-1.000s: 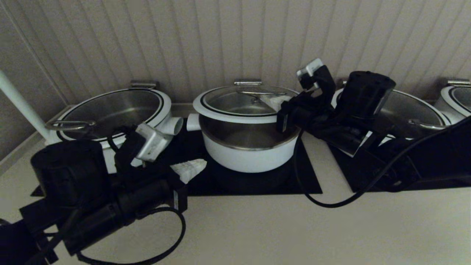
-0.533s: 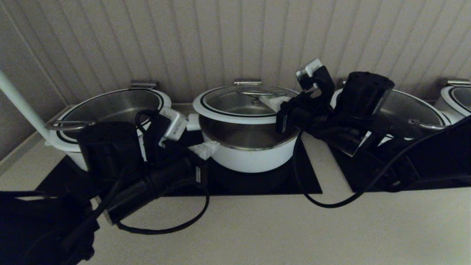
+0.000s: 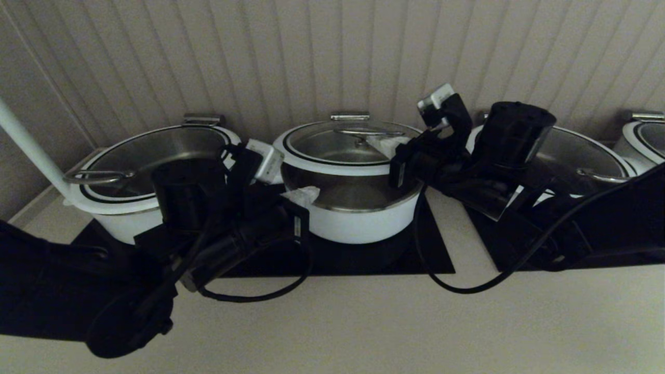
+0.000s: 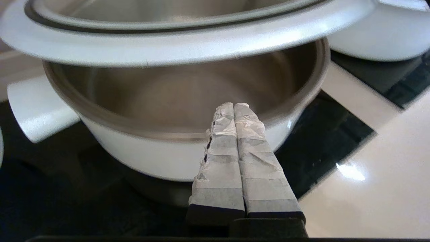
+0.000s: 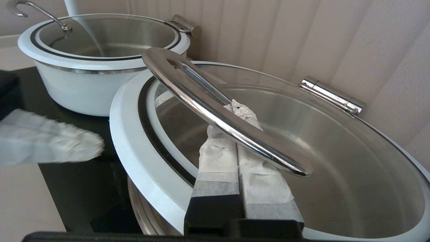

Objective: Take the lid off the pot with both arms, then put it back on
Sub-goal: Hold the pot lid with the left arm

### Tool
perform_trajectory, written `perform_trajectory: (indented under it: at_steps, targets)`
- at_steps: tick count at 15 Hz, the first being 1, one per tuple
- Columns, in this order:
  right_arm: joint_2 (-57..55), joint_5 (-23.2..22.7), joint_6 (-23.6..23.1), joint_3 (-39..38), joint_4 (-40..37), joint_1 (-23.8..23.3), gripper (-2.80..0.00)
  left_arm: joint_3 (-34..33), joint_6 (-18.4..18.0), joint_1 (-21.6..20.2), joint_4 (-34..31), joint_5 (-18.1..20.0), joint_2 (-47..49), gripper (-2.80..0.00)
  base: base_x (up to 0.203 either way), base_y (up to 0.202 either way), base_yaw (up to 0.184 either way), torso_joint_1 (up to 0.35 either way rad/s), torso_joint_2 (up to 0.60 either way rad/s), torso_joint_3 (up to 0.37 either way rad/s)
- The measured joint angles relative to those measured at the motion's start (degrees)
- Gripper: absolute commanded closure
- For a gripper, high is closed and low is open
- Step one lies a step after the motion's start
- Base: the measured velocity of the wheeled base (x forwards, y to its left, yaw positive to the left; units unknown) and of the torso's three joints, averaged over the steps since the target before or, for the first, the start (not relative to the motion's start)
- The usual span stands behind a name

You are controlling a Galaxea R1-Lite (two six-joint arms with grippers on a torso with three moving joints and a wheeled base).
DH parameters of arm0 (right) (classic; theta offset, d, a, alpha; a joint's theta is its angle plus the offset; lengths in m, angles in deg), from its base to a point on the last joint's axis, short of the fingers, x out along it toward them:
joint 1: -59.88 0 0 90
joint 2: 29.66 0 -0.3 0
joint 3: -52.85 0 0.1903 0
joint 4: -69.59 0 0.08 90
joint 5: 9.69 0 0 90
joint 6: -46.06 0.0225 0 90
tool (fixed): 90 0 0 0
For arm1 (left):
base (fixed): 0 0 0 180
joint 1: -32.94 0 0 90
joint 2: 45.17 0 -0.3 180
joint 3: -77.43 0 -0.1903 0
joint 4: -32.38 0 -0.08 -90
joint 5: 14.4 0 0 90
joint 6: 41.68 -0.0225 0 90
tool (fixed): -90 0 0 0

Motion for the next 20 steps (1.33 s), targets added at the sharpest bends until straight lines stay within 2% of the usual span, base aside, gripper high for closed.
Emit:
perform_trajectory:
  at_steps: [7, 13, 17, 20]
  targets:
    - [0.87, 0.21, 0.12, -0.83, -0.2, -0.06, 0.0, 0.96, 0.0, -0.06, -0.05, -0.1, 1.07, 0.0, 0.0, 0.0, 0.0, 0.0, 0.0, 0.0]
    - [4.22, 0.21, 0.11, -5.71, -0.26, -0.09, 0.0, 0.99, 0.06, -0.13, -0.06, -0.11, 1.72, 0.0, 0.0, 0.0, 0.0, 0.0, 0.0, 0.0]
    - [7.93, -0.08, 0.12, -7.04, -6.29, -0.09, 0.0, 1.46, 1.21, -0.24, -0.02, -0.27, 1.99, 0.0, 0.0, 0.0, 0.0, 0.0, 0.0, 0.0]
    - [11.0, -0.06, 0.11, -8.0, -7.44, -0.13, 0.0, 3.11, 1.53, -0.27, 0.34, -1.31, 2.67, 0.0, 0.0, 0.0, 0.0, 0.0, 0.0, 0.0]
